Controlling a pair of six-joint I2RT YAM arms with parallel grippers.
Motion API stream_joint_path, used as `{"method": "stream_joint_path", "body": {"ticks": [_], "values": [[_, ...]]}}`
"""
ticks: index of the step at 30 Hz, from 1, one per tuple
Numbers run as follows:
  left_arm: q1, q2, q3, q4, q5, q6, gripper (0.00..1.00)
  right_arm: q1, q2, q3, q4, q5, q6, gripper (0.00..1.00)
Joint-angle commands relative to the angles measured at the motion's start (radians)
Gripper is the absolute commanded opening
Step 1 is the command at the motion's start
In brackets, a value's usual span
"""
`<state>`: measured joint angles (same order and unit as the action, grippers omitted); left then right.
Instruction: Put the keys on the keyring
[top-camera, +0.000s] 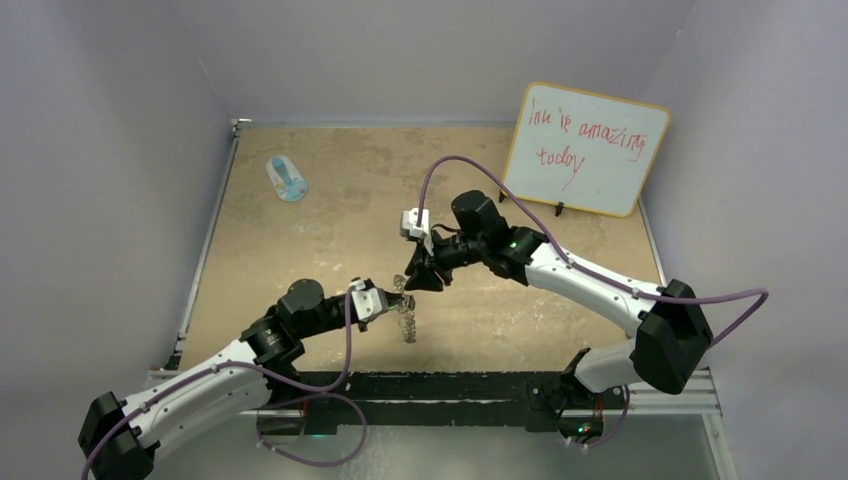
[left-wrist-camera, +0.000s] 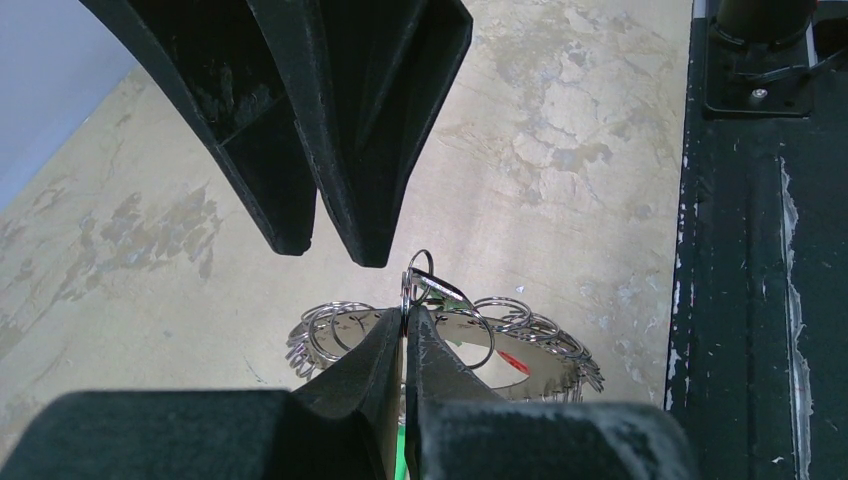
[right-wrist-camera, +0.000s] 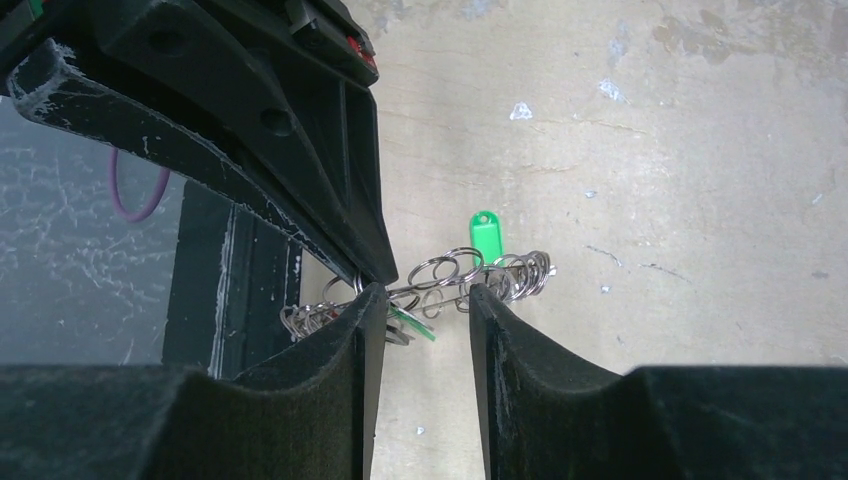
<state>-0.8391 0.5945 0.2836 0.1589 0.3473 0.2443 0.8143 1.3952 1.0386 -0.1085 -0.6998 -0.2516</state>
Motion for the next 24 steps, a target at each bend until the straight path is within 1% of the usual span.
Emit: {"method": "stream_joint_path", "body": {"ticks": [1, 6, 12, 17, 21, 24], "values": [[-0.002, 0.0, 0.003, 0.088, 0.004, -0.022, 0.0, 0.004, -0.01, 0.005, -0.009, -0.023, -0.011, 0.38], [-0.002, 0.001, 0.005, 0.085, 0.004, -0.017, 0.0, 0.004, -0.032, -0.003, -0.021, -0.014, -0.008, 0.38], [-0.002, 0.001, 0.006, 0.081, 0.003, -0.014, 0.0, 0.005, -0.063, -0.012, -0.04, -0.013, -0.004, 0.4], [-0.002, 0.002, 0.006, 0.075, -0.001, -0.013, 0.0, 0.007, -0.083, -0.028, -0.043, -0.041, 0.007, 0.4], [-0.002, 0.0, 0.007, 0.074, -0.003, -0.011, 0.0, 0.013, -0.082, -0.042, -0.048, -0.043, 0.018, 0.33], [-0.002, 0.002, 0.008, 0.074, -0.005, -0.011, 0.0, 0.023, -0.065, -0.049, -0.046, -0.039, 0.027, 0.25]]}}
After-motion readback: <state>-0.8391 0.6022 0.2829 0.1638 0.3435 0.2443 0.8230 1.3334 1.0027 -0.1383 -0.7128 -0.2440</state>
